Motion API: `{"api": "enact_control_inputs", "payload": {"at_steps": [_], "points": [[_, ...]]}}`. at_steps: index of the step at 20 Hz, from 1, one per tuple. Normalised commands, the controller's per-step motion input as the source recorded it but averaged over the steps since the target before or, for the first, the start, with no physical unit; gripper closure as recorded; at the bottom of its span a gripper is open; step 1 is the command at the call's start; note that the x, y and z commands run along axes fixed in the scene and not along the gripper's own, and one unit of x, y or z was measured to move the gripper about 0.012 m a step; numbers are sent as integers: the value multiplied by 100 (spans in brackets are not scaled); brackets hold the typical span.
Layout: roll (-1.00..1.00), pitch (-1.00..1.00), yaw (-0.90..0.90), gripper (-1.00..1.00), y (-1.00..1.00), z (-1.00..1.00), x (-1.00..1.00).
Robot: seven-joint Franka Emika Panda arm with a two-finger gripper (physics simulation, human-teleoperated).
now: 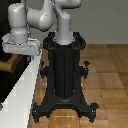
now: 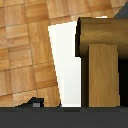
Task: Open the door by pressing down and pulling on the handle.
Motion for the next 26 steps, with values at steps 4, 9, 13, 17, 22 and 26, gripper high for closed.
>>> {"api": "enact_control_inputs", "payload": {"at_steps": [4,9,13,17,22,26], "points": [[0,0,0,100,0,0,0],[0,-9,0,100,0,-60,0],[0,-11,0,100,0,-50,0],[0,-8,0,100,0,-75,0],[0,-6,0,100,0,-60,0],[0,0,0,100,0,-75,0]]}}
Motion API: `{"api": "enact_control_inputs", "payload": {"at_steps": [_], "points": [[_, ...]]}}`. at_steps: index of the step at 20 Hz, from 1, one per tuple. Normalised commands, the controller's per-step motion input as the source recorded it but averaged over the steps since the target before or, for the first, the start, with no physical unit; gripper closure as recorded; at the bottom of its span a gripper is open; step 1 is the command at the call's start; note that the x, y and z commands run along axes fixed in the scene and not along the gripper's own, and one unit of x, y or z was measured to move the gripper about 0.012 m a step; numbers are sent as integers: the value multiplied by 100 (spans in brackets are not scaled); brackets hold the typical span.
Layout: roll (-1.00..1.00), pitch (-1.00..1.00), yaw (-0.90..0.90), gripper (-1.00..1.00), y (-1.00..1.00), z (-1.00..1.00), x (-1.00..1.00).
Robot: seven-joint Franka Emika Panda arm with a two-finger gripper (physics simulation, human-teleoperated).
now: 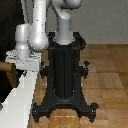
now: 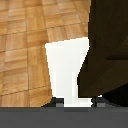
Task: Open the door by pressing down and pulling on the handle.
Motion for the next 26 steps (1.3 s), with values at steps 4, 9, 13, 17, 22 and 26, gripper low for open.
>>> {"api": "enact_control_inputs", "payload": {"at_steps": [4,9,13,17,22,26], "points": [[0,0,0,100,25,0,0],[0,0,0,100,100,0,0],[0,0,0,100,100,0,0],[0,0,0,100,100,0,0],[0,0,0,100,100,0,0],[0,0,0,100,50,0,0]]}}
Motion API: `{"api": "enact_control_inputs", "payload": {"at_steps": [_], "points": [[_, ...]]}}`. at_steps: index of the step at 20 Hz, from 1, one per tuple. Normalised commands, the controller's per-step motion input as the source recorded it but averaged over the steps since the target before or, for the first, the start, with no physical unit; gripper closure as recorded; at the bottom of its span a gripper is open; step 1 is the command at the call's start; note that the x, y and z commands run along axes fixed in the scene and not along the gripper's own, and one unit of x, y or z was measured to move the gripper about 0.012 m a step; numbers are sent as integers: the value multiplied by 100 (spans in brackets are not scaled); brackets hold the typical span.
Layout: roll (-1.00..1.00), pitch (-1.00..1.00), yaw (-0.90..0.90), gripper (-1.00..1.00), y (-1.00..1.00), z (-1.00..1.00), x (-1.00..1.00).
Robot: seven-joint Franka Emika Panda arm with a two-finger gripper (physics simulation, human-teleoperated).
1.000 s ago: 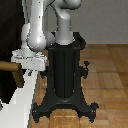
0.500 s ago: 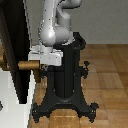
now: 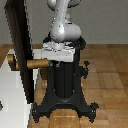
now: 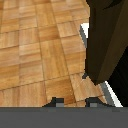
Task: Open the door by pressing down and pulling on the handle.
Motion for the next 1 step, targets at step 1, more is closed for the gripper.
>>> {"api": "enact_control_inputs", "payload": {"at_steps": [1], "points": [[0,0,0,100,0,0,0]]}}
